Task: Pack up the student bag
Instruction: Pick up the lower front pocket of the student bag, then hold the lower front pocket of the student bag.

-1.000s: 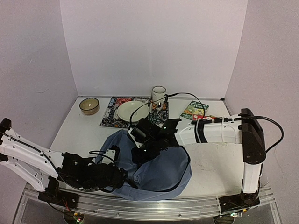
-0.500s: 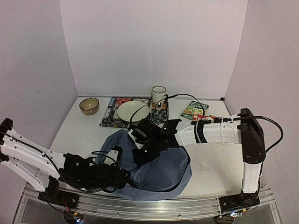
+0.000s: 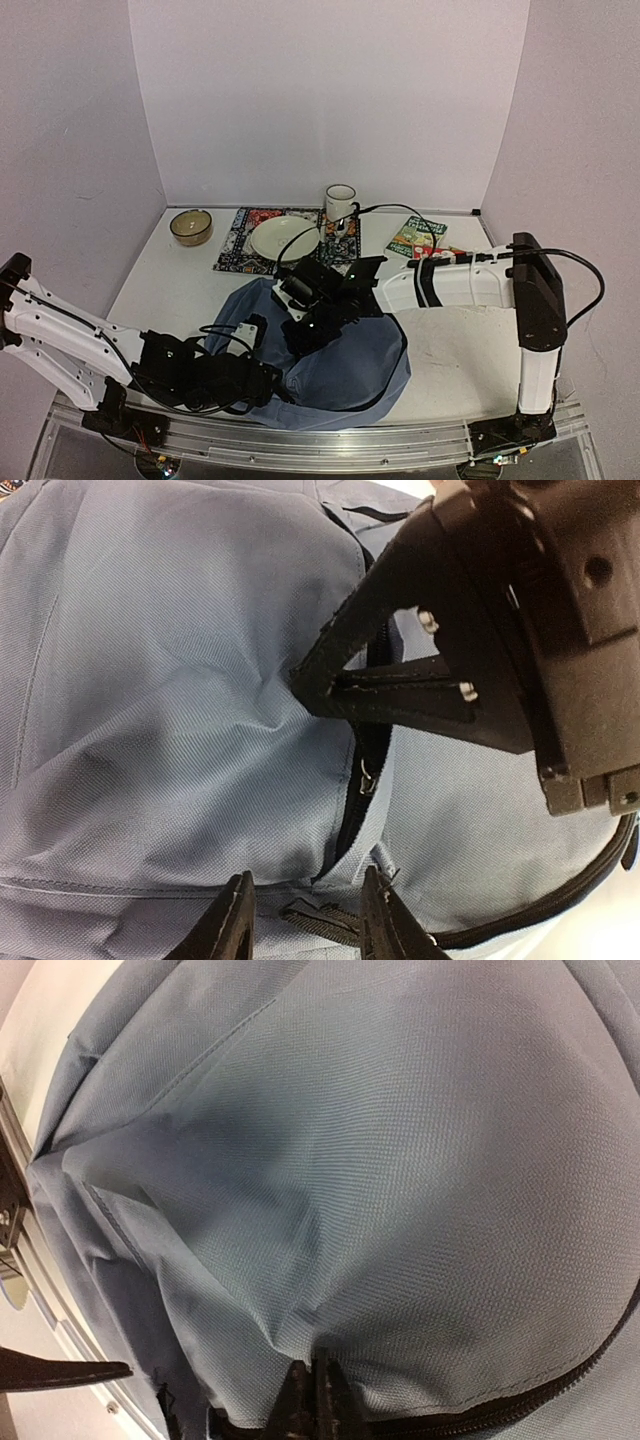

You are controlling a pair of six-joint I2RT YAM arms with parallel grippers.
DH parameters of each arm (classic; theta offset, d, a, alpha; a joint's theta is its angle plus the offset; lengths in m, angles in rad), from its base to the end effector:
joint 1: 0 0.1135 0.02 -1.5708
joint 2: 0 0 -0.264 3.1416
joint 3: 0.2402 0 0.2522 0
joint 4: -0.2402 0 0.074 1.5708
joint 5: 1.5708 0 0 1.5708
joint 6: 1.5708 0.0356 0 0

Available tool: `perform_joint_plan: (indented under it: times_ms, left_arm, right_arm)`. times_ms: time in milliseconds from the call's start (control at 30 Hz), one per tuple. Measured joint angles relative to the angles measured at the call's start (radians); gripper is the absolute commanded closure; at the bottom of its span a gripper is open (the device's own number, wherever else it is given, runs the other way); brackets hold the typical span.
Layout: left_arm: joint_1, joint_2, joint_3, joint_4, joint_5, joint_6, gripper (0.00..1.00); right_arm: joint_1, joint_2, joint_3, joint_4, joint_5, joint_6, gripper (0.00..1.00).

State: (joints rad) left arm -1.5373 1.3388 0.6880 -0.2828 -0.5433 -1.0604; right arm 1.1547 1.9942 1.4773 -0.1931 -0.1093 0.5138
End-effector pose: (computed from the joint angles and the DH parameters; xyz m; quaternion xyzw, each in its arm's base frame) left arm 0.0269 -0.2519 0.1858 0.1344 0.9088 -0.2222 0.3265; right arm 0.1800 0.4169 0.2140 -0.3075 0.8541 0.3420 0.2431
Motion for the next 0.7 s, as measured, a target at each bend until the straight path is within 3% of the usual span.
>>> perform_joint_plan:
  times_ms: [300,700]
  left_arm:
    - [0.0,0.059,0.034,0.044,0.0,0.067,0.54]
    - [-0.001,0.141,0.051,0.098,-0.033,0.115,0.55]
  right_arm:
    - [0.0,-0.018,-0.001,0.001,0.021,0.01,1.0]
    - [0.005,-0.15,-0.067,0.052,0.05,0.082,1.0]
